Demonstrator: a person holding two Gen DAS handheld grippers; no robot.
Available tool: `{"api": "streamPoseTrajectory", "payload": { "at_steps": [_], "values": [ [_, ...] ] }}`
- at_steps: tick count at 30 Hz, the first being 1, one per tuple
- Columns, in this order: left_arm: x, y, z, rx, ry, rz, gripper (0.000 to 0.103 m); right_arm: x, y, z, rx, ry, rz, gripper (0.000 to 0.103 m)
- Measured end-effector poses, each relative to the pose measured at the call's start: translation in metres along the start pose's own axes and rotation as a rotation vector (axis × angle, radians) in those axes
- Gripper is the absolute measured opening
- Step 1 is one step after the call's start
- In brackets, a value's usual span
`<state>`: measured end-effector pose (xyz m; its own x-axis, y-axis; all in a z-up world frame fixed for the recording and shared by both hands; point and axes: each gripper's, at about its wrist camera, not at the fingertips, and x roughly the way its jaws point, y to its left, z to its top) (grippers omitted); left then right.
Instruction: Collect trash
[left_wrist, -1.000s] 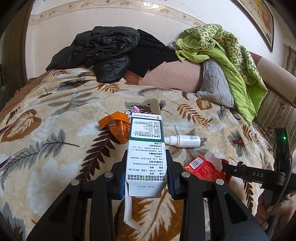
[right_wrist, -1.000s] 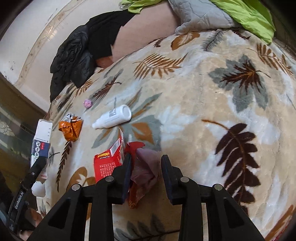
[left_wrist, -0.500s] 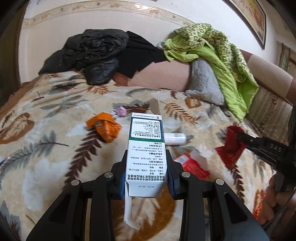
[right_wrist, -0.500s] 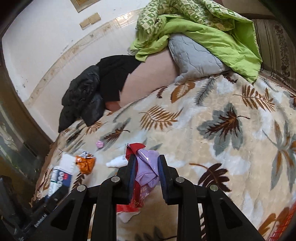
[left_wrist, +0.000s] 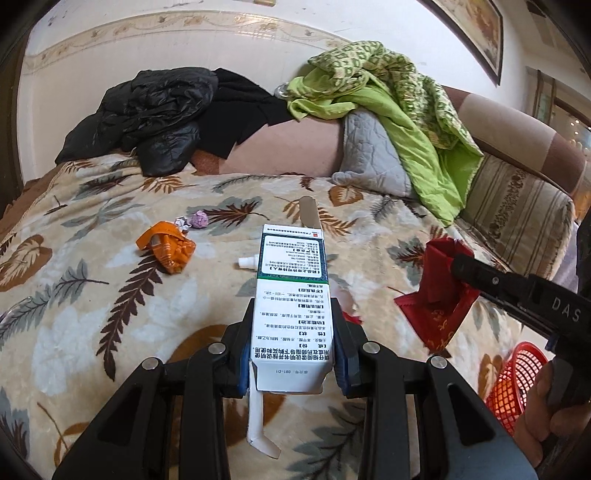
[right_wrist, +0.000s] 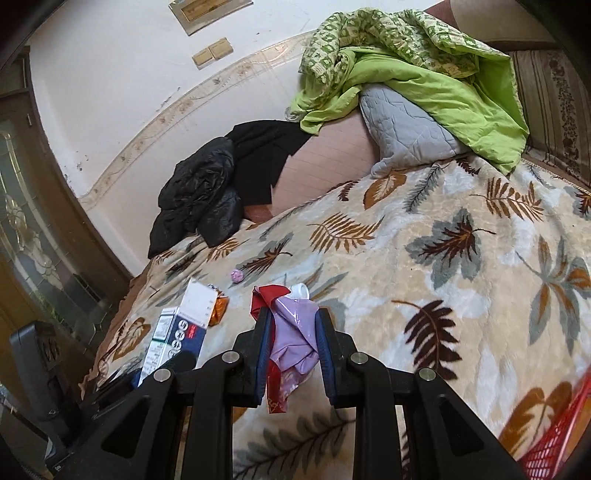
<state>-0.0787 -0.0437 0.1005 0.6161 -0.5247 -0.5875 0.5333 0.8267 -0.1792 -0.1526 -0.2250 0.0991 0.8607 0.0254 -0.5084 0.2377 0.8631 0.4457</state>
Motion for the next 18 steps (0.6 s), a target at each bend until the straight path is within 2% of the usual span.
{"api": "streamPoseTrajectory", "payload": {
  "at_steps": [8, 18],
  "values": [
    [-0.024, -0.022, -0.005, 0.050, -0.015, -0.004, 0.033, -0.028, 0.006, -0.009, -0.001, -0.003, 0.034, 0.025],
    [-0.042, -0.030, 0.000, 0.064, -0.042, 0.009, 0.033, -0.053, 0.016, 0.000, -0.004, -0.055, 0.050, 0.025]
  ]
}}
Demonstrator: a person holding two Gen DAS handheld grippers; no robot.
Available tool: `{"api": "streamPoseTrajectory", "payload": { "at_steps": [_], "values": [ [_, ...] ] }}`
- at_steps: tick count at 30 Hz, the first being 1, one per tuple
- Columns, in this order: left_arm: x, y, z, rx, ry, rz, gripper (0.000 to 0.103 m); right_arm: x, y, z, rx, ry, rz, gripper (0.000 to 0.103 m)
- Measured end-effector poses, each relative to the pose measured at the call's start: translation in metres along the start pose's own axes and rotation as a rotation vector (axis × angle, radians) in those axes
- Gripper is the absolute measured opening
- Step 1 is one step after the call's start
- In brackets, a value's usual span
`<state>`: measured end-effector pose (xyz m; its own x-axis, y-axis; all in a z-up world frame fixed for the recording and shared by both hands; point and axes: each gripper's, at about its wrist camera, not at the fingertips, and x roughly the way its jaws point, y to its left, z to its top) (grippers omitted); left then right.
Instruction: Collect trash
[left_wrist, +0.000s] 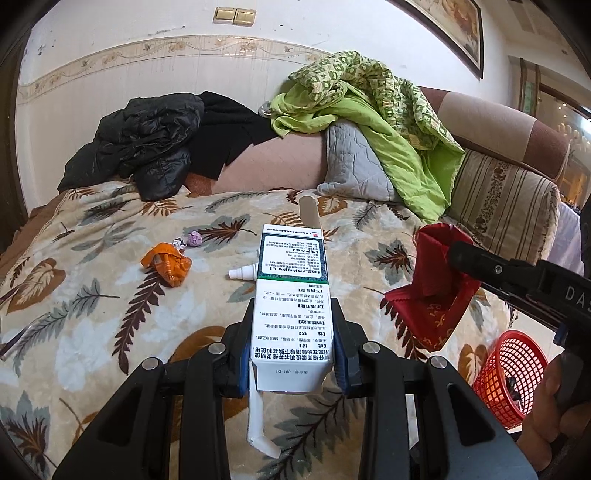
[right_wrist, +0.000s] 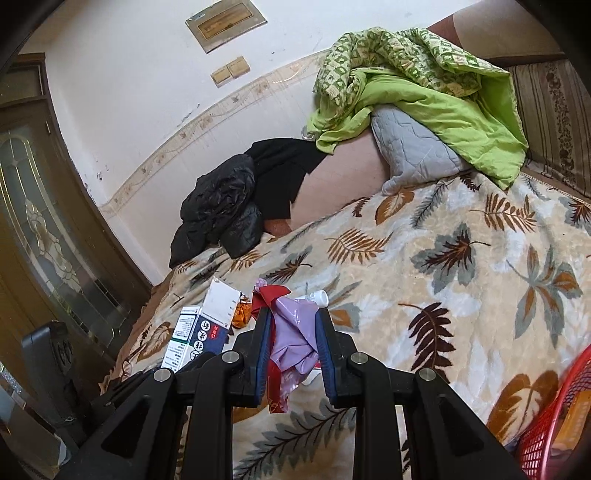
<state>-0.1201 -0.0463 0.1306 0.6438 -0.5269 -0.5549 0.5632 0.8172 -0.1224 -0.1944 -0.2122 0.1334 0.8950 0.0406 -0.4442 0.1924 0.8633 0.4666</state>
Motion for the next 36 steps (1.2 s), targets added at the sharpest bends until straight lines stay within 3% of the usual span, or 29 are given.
{"api": "streamPoseTrajectory", "payload": {
  "at_steps": [20, 29, 36],
  "values": [
    [-0.012, -0.012, -0.015, -0.004, 0.016, -0.052, 0.033, -0.028, -0.012, 0.000, 0.049, -0.042, -0.026, 0.025],
    [-0.022, -0.060, -0.030, 0.014, 0.054, -0.199, 0.033, -0.083, -0.052, -0.019, 0.120, -0.030, -0.022, 0.025],
    [-0.019, -0.127, -0.035, 0.123, 0.101, -0.316, 0.033, -0.154, -0.117, -0.015, 0.206, -0.109, -0.130, 0.025]
  ]
}}
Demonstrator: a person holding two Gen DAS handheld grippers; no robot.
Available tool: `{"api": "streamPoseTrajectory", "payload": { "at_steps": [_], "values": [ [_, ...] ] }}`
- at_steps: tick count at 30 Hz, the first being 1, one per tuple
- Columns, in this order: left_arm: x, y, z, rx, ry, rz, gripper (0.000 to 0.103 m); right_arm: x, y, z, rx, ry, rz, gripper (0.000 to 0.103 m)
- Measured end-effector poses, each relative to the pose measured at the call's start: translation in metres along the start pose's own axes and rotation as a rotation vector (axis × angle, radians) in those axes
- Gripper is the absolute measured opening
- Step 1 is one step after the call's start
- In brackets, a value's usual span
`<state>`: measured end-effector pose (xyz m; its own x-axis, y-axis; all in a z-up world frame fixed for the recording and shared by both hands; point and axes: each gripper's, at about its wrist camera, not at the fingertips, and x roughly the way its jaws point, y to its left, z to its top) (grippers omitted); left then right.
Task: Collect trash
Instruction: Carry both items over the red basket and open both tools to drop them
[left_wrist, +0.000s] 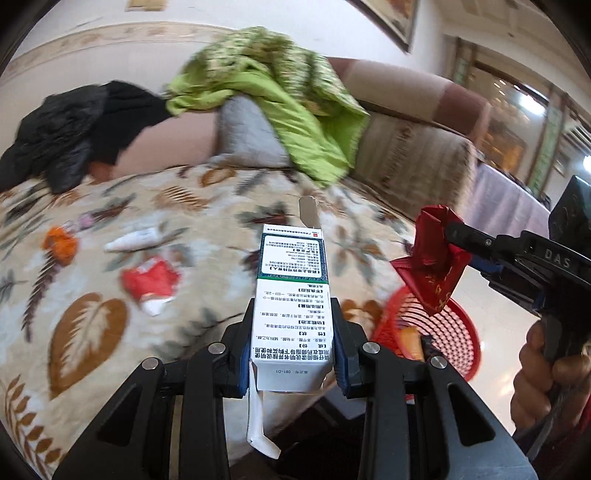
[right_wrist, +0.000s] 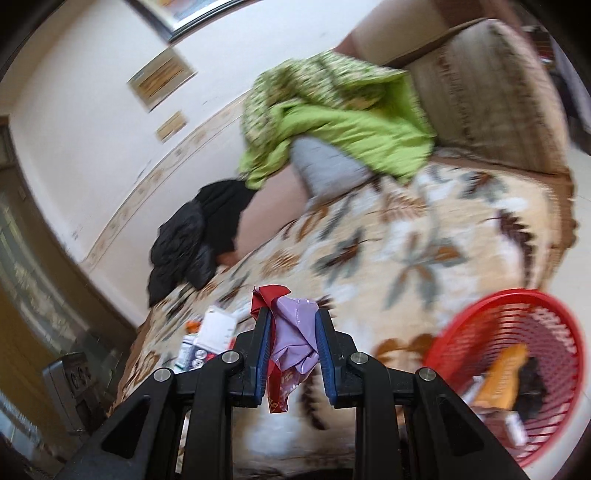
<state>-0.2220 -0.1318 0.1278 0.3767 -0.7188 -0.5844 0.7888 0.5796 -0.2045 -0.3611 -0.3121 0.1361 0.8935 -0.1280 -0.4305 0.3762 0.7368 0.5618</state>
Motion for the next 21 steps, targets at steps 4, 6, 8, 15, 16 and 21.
{"api": "streamPoseTrajectory", "payload": {
  "at_steps": [4, 6, 8, 15, 16, 21],
  "values": [
    [0.017, -0.037, 0.010, 0.062, 0.033, -0.074, 0.033, -0.030, -0.042, 0.010, 0.033, -0.036, -0.082, 0.025],
    [0.030, -0.058, 0.013, 0.088, 0.073, -0.126, 0.033, -0.042, -0.063, 0.011, 0.052, -0.042, -0.117, 0.025],
    [0.046, -0.082, 0.015, 0.113, 0.117, -0.175, 0.033, -0.050, -0.083, 0.011, 0.078, -0.046, -0.152, 0.025],
    [0.097, -0.145, 0.013, 0.158, 0.268, -0.293, 0.033, -0.060, -0.137, 0.008, 0.176, -0.045, -0.241, 0.027],
    [0.101, -0.150, 0.012, 0.165, 0.278, -0.295, 0.034, -0.062, -0.143, 0.008, 0.185, -0.048, -0.258, 0.028],
    [0.113, -0.166, 0.009, 0.173, 0.306, -0.305, 0.052, -0.069, -0.154, 0.010, 0.193, -0.064, -0.298, 0.048]
  ]
}}
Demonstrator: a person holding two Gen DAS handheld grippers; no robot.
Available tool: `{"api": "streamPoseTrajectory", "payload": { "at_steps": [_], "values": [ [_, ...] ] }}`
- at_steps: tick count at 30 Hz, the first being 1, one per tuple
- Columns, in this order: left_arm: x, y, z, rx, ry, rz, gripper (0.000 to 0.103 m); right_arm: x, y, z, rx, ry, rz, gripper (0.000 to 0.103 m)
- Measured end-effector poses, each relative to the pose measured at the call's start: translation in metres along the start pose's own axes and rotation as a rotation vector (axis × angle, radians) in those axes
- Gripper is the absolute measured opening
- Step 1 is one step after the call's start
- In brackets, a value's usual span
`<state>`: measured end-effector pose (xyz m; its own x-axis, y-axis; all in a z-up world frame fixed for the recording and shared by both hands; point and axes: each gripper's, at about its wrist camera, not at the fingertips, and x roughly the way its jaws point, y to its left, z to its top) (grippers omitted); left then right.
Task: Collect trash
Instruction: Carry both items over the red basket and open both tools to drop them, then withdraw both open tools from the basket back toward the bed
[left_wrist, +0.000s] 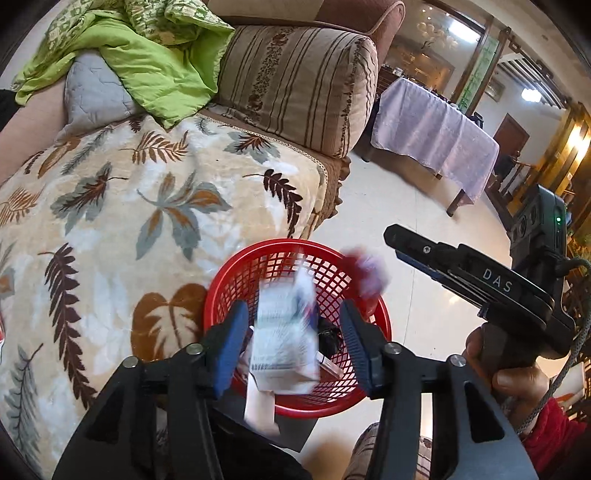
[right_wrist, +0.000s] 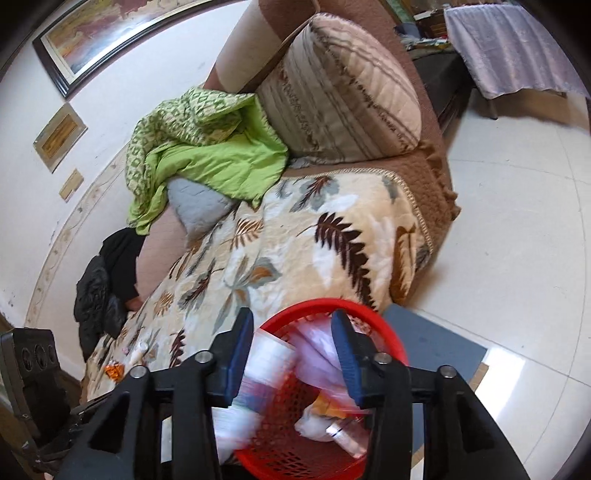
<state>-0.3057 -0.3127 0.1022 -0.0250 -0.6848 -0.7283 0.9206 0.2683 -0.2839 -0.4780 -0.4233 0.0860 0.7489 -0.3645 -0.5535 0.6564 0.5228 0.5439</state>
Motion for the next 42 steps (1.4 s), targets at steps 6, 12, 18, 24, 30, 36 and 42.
{"api": "streamPoseTrajectory", "payload": {
  "at_steps": [6, 12, 18, 24, 30, 36, 42],
  "values": [
    [-0.024, 0.020, -0.008, -0.029, -0.043, 0.034, 0.056, 0.003, 0.009, 0.001, -0.010, 0.012, 0.027, 0.049],
    [-0.057, 0.057, -0.023, -0.082, -0.096, 0.126, 0.060, 0.016, 0.048, -0.009, -0.075, 0.052, 0.082, 0.050],
    [-0.092, 0.111, -0.041, -0.187, -0.152, 0.191, 0.060, 0.039, 0.098, -0.029, -0.162, 0.130, 0.144, 0.050],
    [-0.129, 0.173, -0.060, -0.306, -0.219, 0.291, 0.060, 0.063, 0.155, -0.056, -0.274, 0.208, 0.210, 0.050],
    [-0.165, 0.233, -0.082, -0.410, -0.290, 0.426, 0.060, 0.106, 0.217, -0.083, -0.359, 0.335, 0.276, 0.051],
    [-0.193, 0.298, -0.111, -0.537, -0.338, 0.543, 0.060, 0.172, 0.281, -0.109, -0.377, 0.484, 0.310, 0.051],
    [-0.209, 0.341, -0.124, -0.612, -0.357, 0.600, 0.060, 0.249, 0.323, -0.129, -0.363, 0.559, 0.259, 0.050]
  ]
}}
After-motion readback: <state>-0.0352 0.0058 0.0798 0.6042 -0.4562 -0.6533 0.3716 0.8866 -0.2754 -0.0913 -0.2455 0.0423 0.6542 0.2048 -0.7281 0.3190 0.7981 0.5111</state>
